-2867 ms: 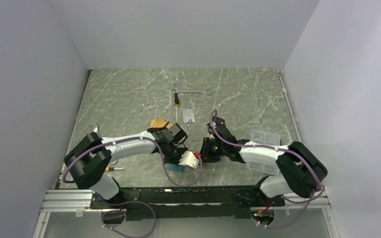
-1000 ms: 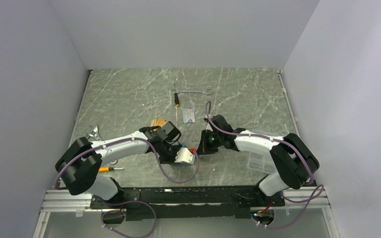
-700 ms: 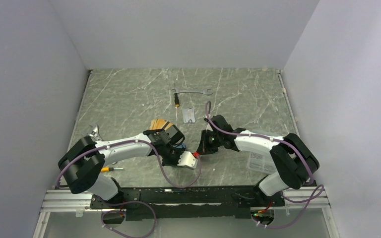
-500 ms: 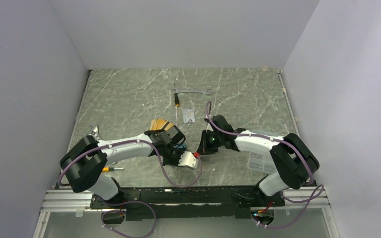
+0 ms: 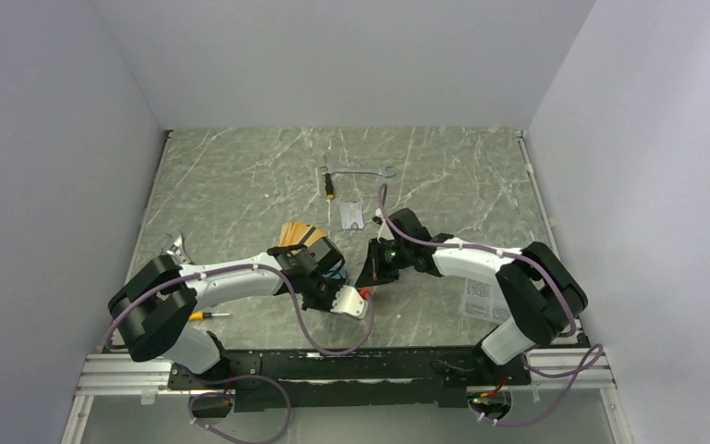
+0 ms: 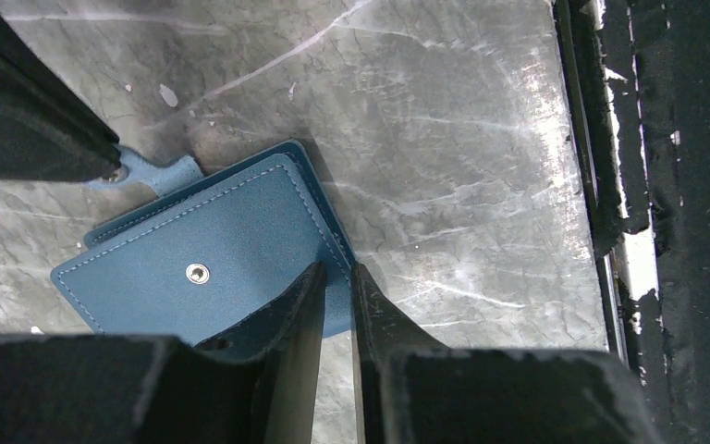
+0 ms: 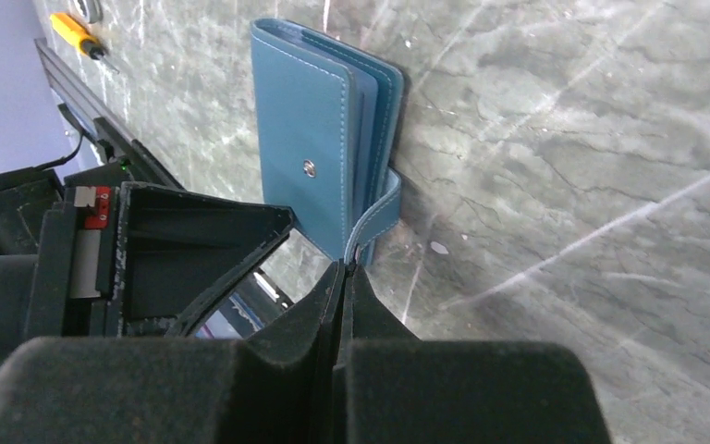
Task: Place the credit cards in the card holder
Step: Close the card holder at the center of the board.
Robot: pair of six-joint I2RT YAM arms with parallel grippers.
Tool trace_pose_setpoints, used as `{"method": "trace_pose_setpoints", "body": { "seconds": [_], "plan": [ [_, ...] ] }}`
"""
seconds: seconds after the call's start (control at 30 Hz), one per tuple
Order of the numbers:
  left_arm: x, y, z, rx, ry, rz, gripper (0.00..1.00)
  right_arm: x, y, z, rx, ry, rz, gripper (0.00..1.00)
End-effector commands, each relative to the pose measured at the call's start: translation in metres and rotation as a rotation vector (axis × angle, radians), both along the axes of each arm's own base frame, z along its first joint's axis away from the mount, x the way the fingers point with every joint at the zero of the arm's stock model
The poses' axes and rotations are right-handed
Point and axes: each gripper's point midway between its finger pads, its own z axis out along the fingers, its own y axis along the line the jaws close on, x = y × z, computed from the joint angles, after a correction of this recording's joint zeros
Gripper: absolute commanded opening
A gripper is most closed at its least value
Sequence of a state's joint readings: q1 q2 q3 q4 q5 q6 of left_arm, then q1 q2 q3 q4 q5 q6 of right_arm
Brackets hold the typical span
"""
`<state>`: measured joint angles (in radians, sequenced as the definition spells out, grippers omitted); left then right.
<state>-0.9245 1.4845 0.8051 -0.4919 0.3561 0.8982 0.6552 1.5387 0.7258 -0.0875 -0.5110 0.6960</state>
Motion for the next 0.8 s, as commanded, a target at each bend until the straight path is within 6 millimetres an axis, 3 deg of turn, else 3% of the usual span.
{"method": "trace_pose_setpoints", "body": {
  "seconds": [0.0,0.27,0.77],
  "plan": [
    [-0.007,0.018,-0.012,0.055,-0.011,-0.028,0.21,0.013,0.021,0.021,0.076,-0.038,0.033,0.00],
    [-0.009,0.021,-0.013,0.064,-0.015,-0.050,0.20,0.015,0.044,0.021,0.065,-0.033,0.090,0.00],
    [-0.008,0.022,-0.012,0.060,-0.024,-0.066,0.18,0.001,0.057,-0.013,-0.039,0.055,0.187,0.00]
  ]
}}
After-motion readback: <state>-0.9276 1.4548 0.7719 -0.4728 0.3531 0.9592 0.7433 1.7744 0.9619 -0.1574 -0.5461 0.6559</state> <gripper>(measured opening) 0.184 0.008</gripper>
